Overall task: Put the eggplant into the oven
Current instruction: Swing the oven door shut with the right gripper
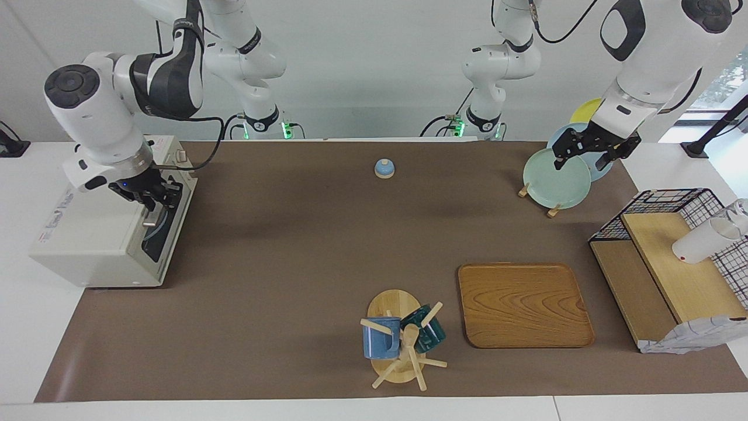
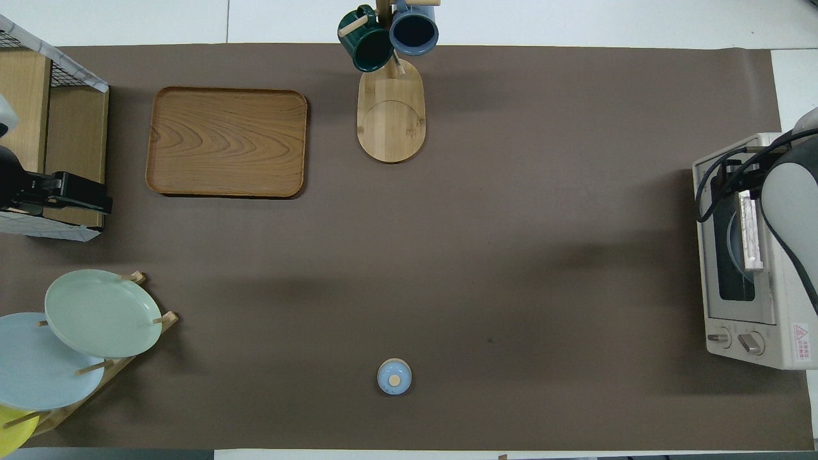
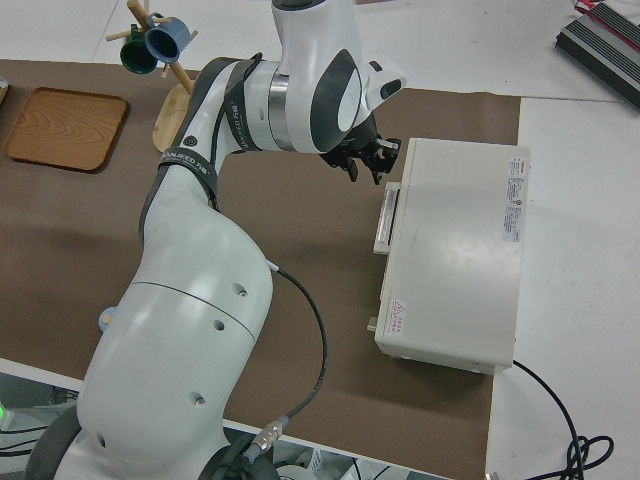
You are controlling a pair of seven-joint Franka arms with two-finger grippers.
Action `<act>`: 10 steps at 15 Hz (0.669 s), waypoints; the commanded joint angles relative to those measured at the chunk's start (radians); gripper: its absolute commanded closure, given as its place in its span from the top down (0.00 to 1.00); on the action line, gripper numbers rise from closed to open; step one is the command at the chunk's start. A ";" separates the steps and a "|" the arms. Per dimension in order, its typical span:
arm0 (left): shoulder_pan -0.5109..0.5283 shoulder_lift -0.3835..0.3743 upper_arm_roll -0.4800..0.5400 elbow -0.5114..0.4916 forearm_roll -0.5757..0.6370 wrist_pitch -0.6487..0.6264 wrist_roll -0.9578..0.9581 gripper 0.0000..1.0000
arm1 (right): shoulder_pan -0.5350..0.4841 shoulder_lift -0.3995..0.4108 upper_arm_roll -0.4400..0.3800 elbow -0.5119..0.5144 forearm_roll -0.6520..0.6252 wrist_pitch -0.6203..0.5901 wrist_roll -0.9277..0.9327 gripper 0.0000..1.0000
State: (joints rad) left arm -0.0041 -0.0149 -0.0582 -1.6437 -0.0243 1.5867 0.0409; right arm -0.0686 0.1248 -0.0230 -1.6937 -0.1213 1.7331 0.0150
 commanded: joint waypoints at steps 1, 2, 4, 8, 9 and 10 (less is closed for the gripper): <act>0.003 -0.007 0.000 -0.004 0.018 0.002 0.008 1.00 | -0.007 -0.033 0.005 0.040 0.105 -0.087 -0.041 0.99; 0.003 -0.007 0.000 -0.004 0.018 0.002 0.008 1.00 | -0.014 -0.051 0.003 0.048 0.136 -0.118 -0.040 1.00; 0.003 -0.007 0.000 -0.004 0.018 0.002 0.008 1.00 | -0.014 -0.109 0.000 0.046 0.137 -0.173 -0.039 1.00; 0.003 -0.007 0.000 -0.004 0.018 0.002 0.008 1.00 | 0.050 -0.155 -0.072 0.023 0.124 -0.219 -0.049 1.00; 0.003 -0.007 0.000 -0.004 0.018 0.002 0.008 1.00 | 0.078 -0.157 -0.125 0.019 0.124 -0.218 -0.070 1.00; 0.003 -0.007 0.000 -0.004 0.018 0.002 0.008 1.00 | 0.078 -0.163 -0.123 0.020 0.124 -0.218 -0.078 1.00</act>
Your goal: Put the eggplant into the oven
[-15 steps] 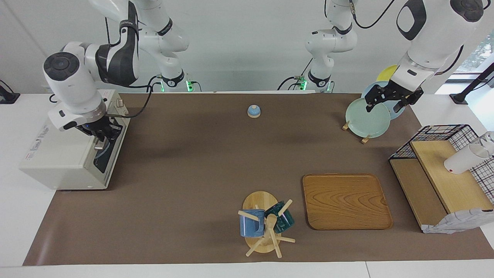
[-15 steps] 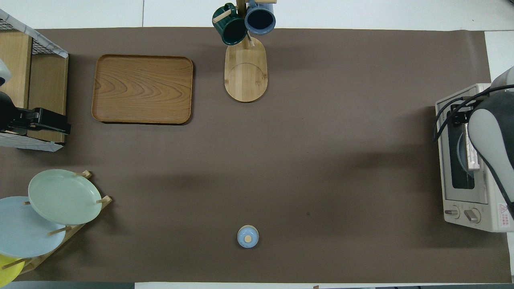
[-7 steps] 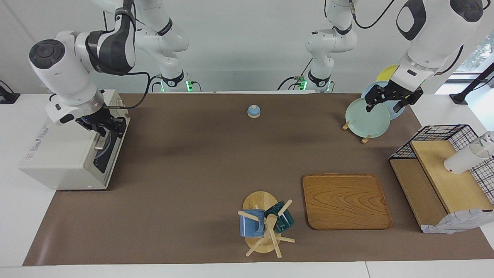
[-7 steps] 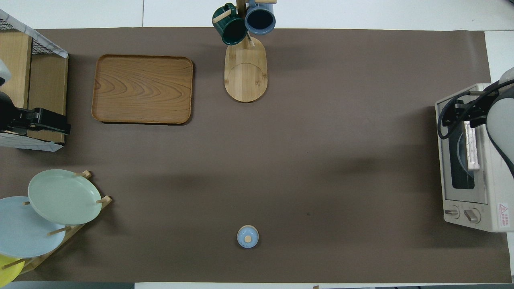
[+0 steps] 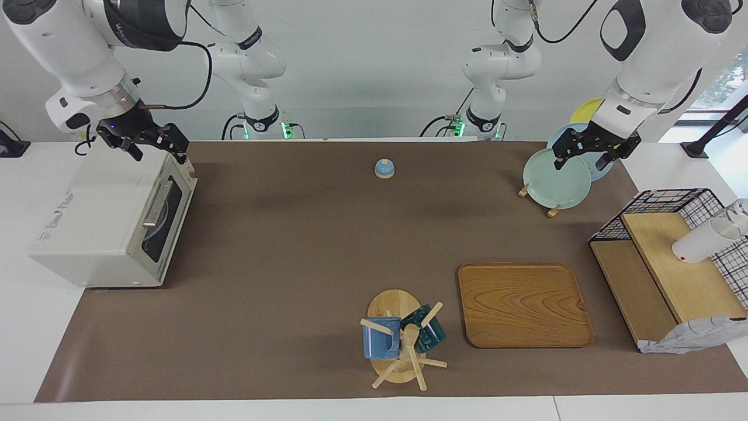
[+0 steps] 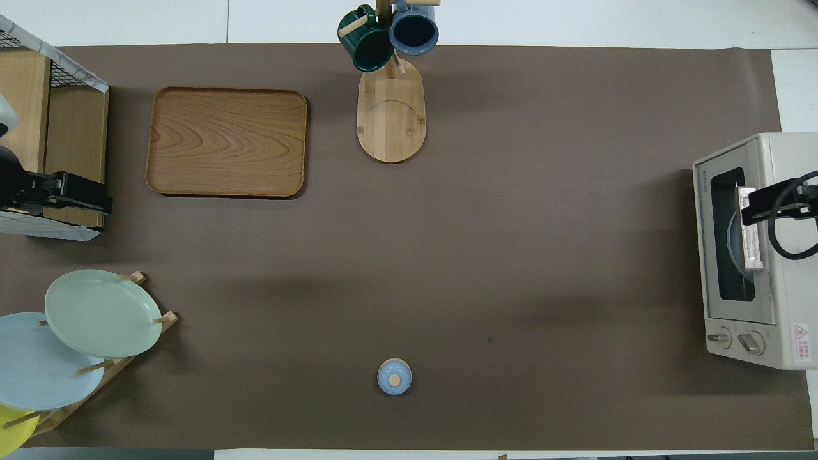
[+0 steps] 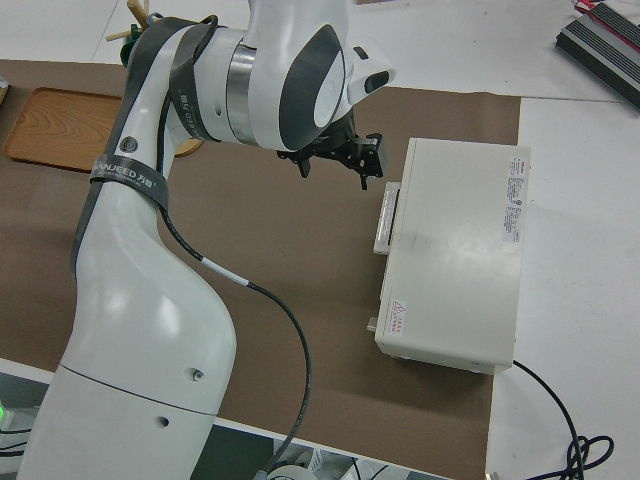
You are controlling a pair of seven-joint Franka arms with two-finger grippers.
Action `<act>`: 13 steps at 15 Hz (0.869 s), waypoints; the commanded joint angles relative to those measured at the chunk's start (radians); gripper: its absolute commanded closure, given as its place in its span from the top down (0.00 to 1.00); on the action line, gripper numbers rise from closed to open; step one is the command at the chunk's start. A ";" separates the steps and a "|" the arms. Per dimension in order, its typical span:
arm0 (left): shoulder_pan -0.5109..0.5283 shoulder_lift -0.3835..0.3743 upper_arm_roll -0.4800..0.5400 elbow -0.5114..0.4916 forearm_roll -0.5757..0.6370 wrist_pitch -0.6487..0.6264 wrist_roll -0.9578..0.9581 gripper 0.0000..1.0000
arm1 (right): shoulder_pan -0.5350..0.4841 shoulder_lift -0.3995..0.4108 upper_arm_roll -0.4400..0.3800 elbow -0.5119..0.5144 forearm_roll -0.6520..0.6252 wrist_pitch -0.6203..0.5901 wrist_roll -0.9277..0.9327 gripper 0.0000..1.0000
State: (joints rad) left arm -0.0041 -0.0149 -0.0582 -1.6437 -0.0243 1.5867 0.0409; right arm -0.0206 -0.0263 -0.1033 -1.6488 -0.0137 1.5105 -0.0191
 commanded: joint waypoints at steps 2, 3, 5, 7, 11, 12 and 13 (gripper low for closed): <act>0.003 -0.007 0.000 -0.004 0.018 0.002 0.008 1.00 | 0.022 -0.018 -0.044 -0.014 0.015 0.007 -0.048 1.00; 0.003 -0.007 0.000 -0.004 0.018 0.002 0.008 1.00 | 0.008 -0.008 -0.041 0.004 0.005 0.008 -0.050 1.00; 0.003 -0.007 0.000 -0.004 0.018 0.002 0.008 1.00 | 0.004 0.006 -0.026 0.024 -0.034 0.010 -0.056 1.00; 0.003 -0.007 0.000 -0.004 0.018 0.002 0.008 1.00 | 0.001 0.014 -0.029 0.035 -0.035 0.005 -0.058 1.00; 0.003 -0.007 0.000 -0.004 0.018 0.002 0.008 1.00 | 0.004 0.011 -0.032 0.046 -0.031 0.000 -0.056 1.00; 0.003 -0.007 0.000 -0.004 0.018 0.002 0.008 1.00 | 0.008 0.011 -0.026 0.046 -0.035 0.001 -0.051 1.00; 0.003 -0.007 0.000 -0.004 0.018 0.002 0.008 1.00 | 0.008 0.011 -0.026 0.044 -0.035 0.005 -0.051 1.00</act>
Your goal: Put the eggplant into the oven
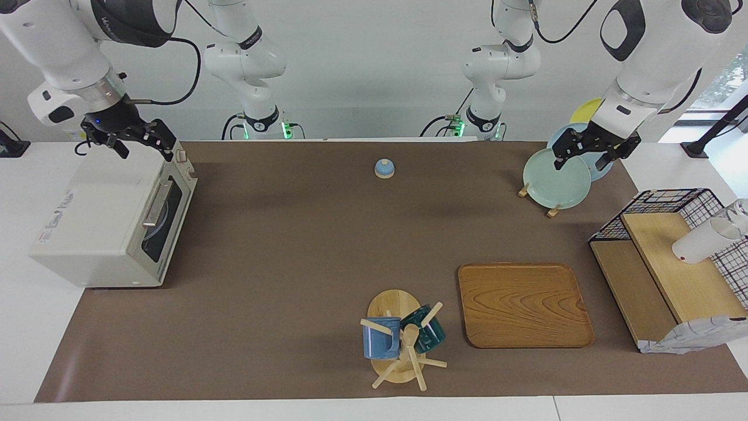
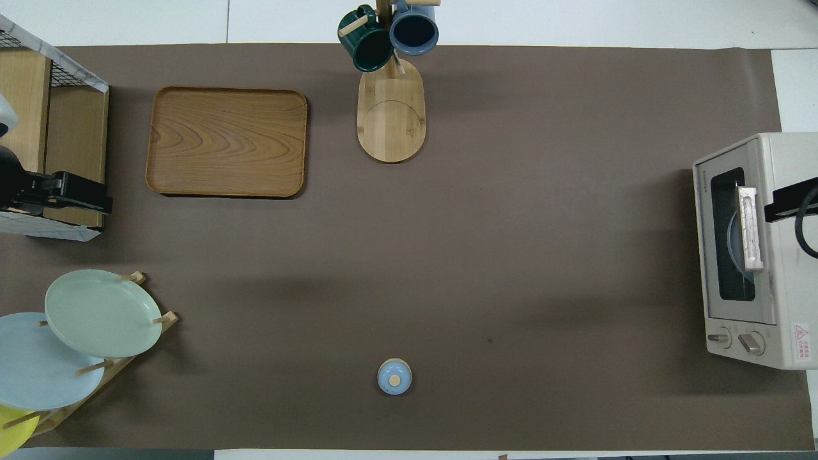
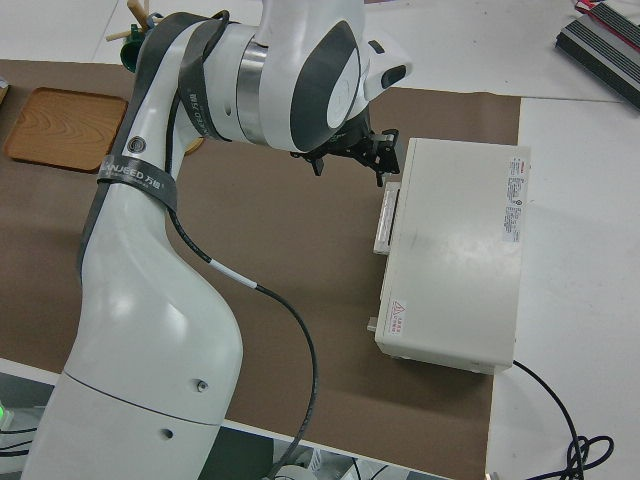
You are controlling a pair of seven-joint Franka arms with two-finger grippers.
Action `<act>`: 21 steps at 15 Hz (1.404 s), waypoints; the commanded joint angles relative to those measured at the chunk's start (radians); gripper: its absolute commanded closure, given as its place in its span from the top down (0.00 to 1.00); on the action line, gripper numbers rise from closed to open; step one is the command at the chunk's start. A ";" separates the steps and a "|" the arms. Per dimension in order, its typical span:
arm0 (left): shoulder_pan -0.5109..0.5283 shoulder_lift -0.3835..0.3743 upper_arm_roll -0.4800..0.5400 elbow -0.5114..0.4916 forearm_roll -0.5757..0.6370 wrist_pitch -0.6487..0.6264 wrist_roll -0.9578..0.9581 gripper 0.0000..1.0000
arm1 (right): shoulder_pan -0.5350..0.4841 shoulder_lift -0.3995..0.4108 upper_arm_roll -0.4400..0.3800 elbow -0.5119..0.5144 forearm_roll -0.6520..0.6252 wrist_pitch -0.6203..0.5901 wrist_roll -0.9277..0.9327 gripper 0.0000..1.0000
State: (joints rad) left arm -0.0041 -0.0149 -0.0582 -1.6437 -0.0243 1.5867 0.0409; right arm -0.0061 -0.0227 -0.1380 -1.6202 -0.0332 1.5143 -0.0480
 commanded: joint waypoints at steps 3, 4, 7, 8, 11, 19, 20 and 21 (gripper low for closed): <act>0.003 -0.007 0.000 -0.004 0.018 0.002 0.008 1.00 | -0.006 0.069 -0.008 0.060 -0.002 -0.057 -0.026 1.00; 0.003 -0.007 0.000 -0.004 0.018 0.002 0.008 1.00 | 0.000 0.069 -0.014 0.083 -0.004 -0.086 -0.027 1.00; 0.003 -0.007 0.000 -0.004 0.018 0.002 0.008 1.00 | 0.021 0.069 -0.011 0.103 -0.014 -0.089 -0.024 1.00; 0.003 -0.007 0.000 -0.004 0.018 0.002 0.008 1.00 | 0.032 0.064 -0.017 0.100 -0.010 -0.089 -0.026 1.00; 0.003 -0.007 0.000 -0.004 0.018 0.002 0.008 1.00 | 0.063 0.032 -0.035 0.082 -0.008 -0.089 -0.024 1.00; 0.003 -0.007 0.000 -0.004 0.018 0.002 0.008 1.00 | 0.066 0.007 -0.051 0.037 -0.008 -0.074 -0.026 1.00; 0.003 -0.007 0.000 -0.004 0.018 0.002 0.008 1.00 | 0.066 0.009 -0.049 0.039 -0.008 -0.072 -0.026 1.00; 0.003 -0.007 0.000 -0.004 0.018 0.002 0.008 1.00 | 0.064 0.009 -0.051 0.040 -0.008 -0.071 -0.026 1.00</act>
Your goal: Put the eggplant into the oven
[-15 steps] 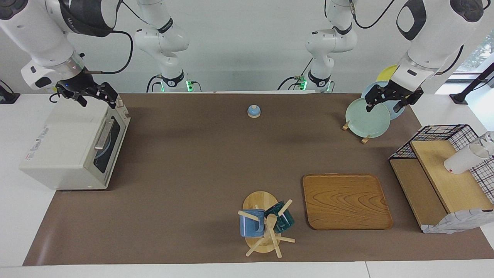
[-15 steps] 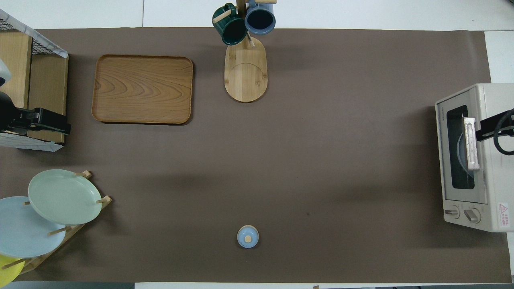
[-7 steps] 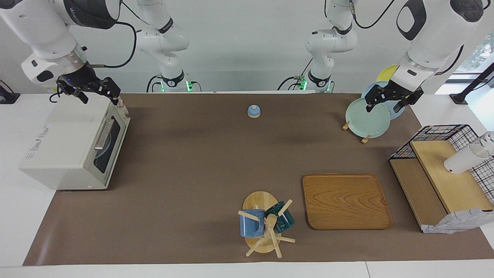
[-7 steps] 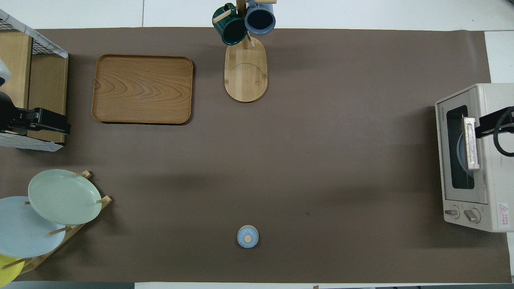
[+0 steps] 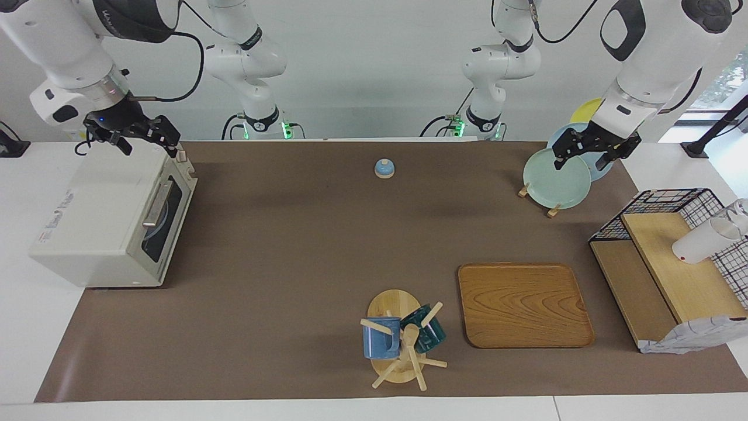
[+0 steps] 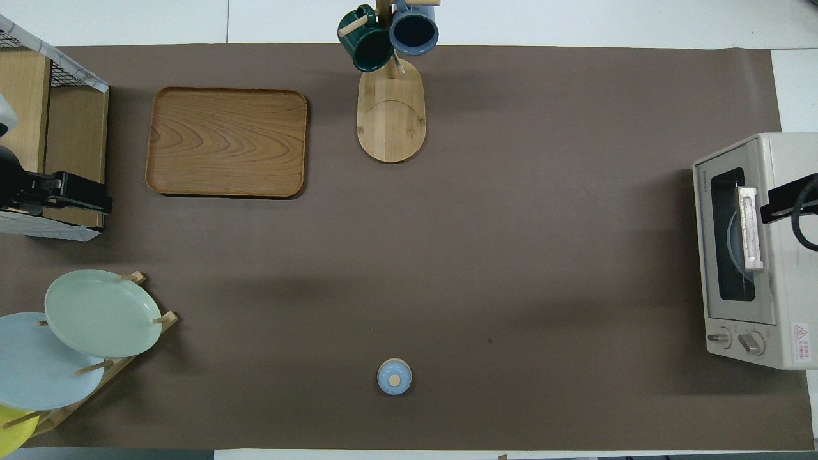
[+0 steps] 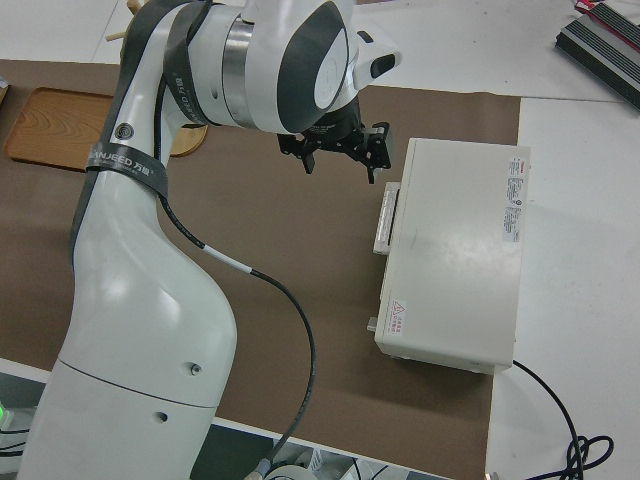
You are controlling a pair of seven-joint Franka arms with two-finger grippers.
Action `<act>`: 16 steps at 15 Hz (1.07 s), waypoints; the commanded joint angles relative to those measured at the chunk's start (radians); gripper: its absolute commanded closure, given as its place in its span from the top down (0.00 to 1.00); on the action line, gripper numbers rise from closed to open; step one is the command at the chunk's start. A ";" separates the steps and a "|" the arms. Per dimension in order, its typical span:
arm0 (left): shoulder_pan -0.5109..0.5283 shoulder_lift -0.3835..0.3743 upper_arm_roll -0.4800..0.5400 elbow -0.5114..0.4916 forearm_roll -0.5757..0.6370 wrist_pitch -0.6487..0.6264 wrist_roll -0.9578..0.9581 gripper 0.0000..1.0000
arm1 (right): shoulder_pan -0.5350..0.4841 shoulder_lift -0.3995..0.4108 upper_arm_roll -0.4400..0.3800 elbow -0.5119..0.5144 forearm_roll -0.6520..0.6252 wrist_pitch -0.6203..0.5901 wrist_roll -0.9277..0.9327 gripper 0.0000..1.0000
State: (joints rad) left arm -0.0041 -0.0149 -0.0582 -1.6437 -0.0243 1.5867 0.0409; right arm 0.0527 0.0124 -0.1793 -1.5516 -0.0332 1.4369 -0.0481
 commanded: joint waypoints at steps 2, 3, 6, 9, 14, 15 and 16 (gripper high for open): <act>0.003 -0.007 0.000 -0.004 0.018 0.002 0.008 1.00 | 0.004 -0.022 -0.008 -0.025 -0.008 0.020 -0.024 1.00; 0.003 -0.007 0.000 -0.004 0.018 0.002 0.008 1.00 | 0.004 -0.020 -0.008 -0.025 -0.008 0.042 -0.024 1.00; 0.003 -0.007 0.000 -0.004 0.018 0.002 0.008 1.00 | -0.005 -0.017 -0.002 -0.019 -0.008 0.045 -0.024 1.00; 0.003 -0.007 0.000 -0.004 0.018 0.002 0.008 1.00 | -0.014 -0.017 -0.002 -0.018 -0.010 0.042 -0.026 1.00; 0.003 -0.007 0.000 -0.004 0.018 0.002 0.008 1.00 | -0.033 -0.017 0.004 -0.012 -0.008 0.045 -0.026 1.00; 0.003 -0.007 0.000 -0.004 0.018 0.002 0.008 1.00 | -0.033 -0.017 0.003 -0.012 -0.007 0.046 -0.026 1.00; 0.003 -0.007 0.000 -0.004 0.018 0.002 0.008 1.00 | -0.033 -0.017 0.003 -0.012 -0.005 0.046 -0.026 1.00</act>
State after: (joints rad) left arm -0.0041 -0.0149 -0.0582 -1.6437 -0.0243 1.5867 0.0409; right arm 0.0277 0.0094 -0.1800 -1.5506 -0.0332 1.4668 -0.0481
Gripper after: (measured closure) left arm 0.000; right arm 0.000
